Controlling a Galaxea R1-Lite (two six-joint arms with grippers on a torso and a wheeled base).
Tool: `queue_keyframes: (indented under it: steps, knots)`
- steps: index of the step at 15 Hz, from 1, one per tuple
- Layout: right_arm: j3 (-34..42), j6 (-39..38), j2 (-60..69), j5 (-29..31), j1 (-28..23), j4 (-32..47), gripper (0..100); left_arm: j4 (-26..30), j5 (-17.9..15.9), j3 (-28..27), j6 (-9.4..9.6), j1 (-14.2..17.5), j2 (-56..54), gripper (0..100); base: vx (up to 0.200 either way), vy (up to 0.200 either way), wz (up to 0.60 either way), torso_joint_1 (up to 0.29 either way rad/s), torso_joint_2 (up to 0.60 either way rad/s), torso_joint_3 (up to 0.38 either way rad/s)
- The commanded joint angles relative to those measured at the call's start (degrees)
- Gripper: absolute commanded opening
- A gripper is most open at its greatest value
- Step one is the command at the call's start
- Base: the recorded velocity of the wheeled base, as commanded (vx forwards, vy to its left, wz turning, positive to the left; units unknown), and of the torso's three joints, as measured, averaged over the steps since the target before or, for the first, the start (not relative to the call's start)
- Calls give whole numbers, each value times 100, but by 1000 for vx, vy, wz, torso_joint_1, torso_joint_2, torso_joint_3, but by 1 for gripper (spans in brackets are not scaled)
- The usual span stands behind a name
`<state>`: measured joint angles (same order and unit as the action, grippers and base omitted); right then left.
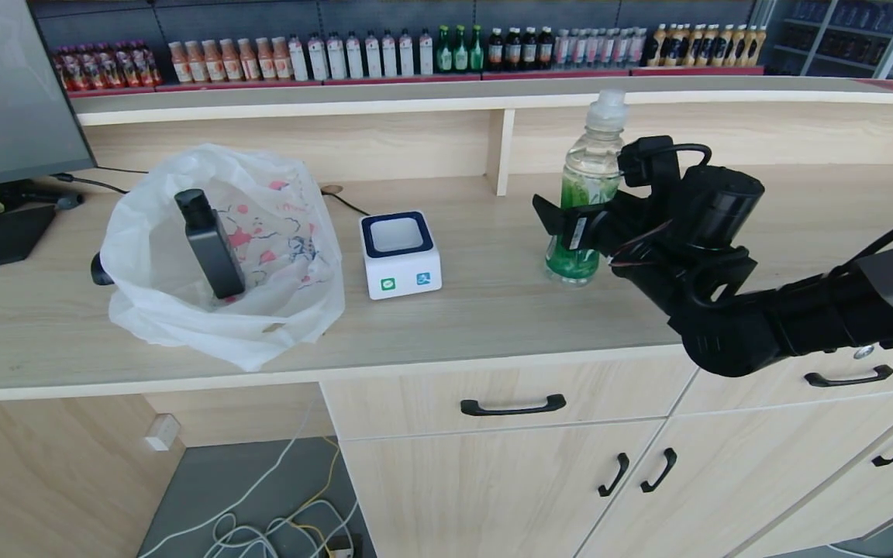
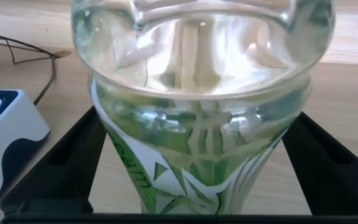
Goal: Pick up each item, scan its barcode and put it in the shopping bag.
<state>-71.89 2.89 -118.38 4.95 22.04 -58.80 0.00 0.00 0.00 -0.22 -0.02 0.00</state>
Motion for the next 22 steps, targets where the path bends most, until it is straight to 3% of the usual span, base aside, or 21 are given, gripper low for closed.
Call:
queue_keyframes:
  steps: [1,2,22]
  knots:
    - [-89,1,-9,-3,2,0,100,0,0,0,-4,2,0,100,0,0,0,0,0,0]
    - [-141,1,-18,-3,2,0,0,0,0,0,4,2,0,100,0,0,0,0,0,0]
    - [-97,-16,694,-91,46,44,0,0,0,0,4,2,0,100,0,0,0,0,0,0]
